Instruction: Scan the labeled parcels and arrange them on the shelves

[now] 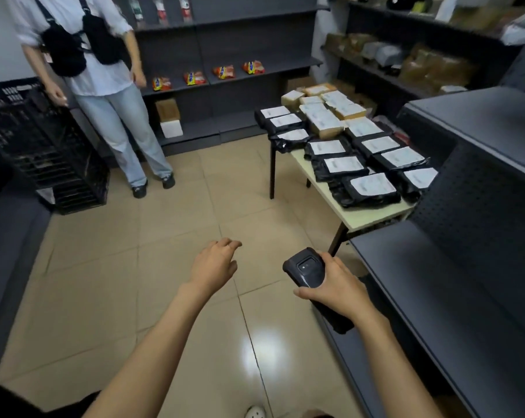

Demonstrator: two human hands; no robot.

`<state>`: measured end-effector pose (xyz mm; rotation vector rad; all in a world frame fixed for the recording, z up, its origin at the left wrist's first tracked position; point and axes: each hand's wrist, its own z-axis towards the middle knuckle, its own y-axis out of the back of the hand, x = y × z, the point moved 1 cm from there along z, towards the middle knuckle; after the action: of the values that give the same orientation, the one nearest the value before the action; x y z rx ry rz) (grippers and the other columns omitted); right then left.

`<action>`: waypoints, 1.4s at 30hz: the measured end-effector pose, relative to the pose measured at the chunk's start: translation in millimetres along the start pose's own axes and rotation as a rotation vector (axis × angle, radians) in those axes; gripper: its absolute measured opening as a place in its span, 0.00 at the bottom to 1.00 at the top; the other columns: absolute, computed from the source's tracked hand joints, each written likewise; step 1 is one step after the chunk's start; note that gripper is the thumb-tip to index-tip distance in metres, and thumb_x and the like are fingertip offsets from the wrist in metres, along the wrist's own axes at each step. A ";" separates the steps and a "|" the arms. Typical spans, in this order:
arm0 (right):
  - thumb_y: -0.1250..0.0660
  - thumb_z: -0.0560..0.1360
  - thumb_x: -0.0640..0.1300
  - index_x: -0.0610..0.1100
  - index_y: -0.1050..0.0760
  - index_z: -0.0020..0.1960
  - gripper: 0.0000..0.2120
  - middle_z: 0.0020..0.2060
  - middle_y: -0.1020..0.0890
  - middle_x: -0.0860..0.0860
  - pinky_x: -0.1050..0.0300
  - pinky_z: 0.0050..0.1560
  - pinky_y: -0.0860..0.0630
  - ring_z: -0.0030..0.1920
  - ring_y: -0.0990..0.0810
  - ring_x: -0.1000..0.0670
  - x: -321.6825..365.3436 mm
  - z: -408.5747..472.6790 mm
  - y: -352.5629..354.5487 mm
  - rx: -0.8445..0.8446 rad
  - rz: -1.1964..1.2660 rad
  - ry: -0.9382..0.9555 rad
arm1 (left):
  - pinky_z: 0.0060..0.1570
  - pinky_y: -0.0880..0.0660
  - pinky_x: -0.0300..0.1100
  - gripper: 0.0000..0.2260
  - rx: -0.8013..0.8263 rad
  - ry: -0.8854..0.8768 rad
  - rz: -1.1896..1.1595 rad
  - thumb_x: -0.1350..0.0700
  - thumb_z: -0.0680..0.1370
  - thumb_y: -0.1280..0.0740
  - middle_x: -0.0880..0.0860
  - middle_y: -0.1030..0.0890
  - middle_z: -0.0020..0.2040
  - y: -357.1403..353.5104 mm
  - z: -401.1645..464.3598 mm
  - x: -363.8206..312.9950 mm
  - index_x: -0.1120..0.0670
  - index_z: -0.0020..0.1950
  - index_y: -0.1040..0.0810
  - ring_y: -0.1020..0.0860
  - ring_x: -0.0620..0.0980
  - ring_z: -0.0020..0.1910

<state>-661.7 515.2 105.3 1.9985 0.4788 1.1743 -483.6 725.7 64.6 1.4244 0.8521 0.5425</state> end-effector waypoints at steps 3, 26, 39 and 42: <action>0.24 0.61 0.63 0.55 0.34 0.70 0.41 0.61 0.26 0.54 0.49 0.55 0.25 0.59 0.22 0.46 9.1 62.4 9.0 -0.003 0.006 -0.070 | 0.57 0.26 0.50 0.21 0.002 -0.057 -0.016 0.56 0.78 0.36 0.50 0.26 0.66 9.7 78.4 15.4 0.51 0.71 0.30 0.28 0.55 0.64; 0.24 0.66 0.62 0.52 0.42 0.77 0.47 0.65 0.29 0.51 0.50 0.55 0.25 0.61 0.23 0.47 81.0 574.0 144.8 -0.051 -0.013 -0.124 | 0.56 0.27 0.49 0.24 0.006 -0.150 -0.098 0.59 0.77 0.36 0.49 0.28 0.67 35.5 621.3 73.4 0.50 0.73 0.31 0.27 0.56 0.61; 0.26 0.67 0.67 0.53 0.46 0.79 0.49 0.67 0.29 0.53 0.50 0.55 0.22 0.62 0.23 0.48 129.0 813.6 160.1 -0.037 -0.044 -0.276 | 0.60 0.27 0.50 0.26 0.139 -0.234 -0.097 0.60 0.78 0.35 0.52 0.32 0.72 8.9 876.9 149.7 0.52 0.75 0.35 0.30 0.55 0.67; 0.28 0.66 0.69 0.53 0.48 0.80 0.51 0.69 0.31 0.53 0.50 0.53 0.22 0.63 0.23 0.47 136.7 851.3 160.1 -0.030 -0.069 -0.318 | 0.63 0.29 0.49 0.28 0.171 -0.266 -0.047 0.58 0.76 0.32 0.55 0.34 0.72 -1.6 927.1 162.7 0.54 0.75 0.37 0.32 0.58 0.68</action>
<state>131.0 143.2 57.1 2.0763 0.3611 0.7966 336.2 271.8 -23.4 1.5863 0.7287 0.2406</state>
